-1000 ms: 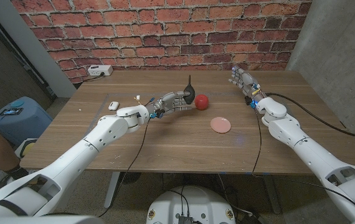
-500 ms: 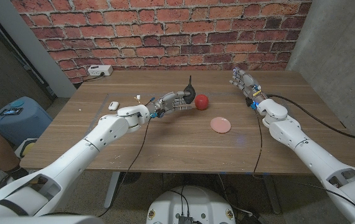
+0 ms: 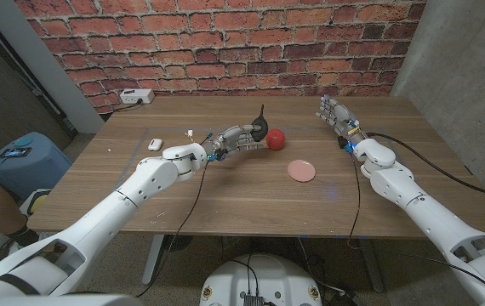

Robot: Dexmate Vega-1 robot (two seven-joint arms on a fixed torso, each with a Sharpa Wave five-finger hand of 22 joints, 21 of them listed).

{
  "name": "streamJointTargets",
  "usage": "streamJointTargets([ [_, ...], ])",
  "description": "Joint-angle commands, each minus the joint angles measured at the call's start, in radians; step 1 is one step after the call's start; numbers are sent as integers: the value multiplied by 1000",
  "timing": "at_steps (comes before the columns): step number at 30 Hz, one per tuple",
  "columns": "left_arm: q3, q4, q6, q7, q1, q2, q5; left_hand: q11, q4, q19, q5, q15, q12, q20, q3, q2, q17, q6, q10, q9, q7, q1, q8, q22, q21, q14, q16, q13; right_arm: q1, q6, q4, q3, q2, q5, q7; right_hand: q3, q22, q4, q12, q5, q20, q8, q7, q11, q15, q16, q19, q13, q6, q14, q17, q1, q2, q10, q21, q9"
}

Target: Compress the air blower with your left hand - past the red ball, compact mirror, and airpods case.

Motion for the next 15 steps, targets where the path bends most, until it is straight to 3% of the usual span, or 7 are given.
streamJointTargets([
  [1,1,-17,-3,22,7,0,7,-9,-4,13,-3,-10,7,-3,5,54,8,27,28,1,-8,74,15,1,13,22,13,4,-22,-2,-22,7,-11,5,-9,4,4,-4,2,-1,-43,1,-1,3,-32,6,-1,5,-3,-3,2,-1,5,-4,4,6],
  [15,-14,-19,-11,1,21,29,2,-12,-2,22,-12,-27,7,-14,3,52,28,44,69,-9,-8,93,20,2,23,39,33,2,-9,-7,-24,-8,2,-12,-24,4,4,-5,3,-1,-44,1,-1,2,-32,6,-2,5,-3,-3,2,-1,5,-4,4,6],
])
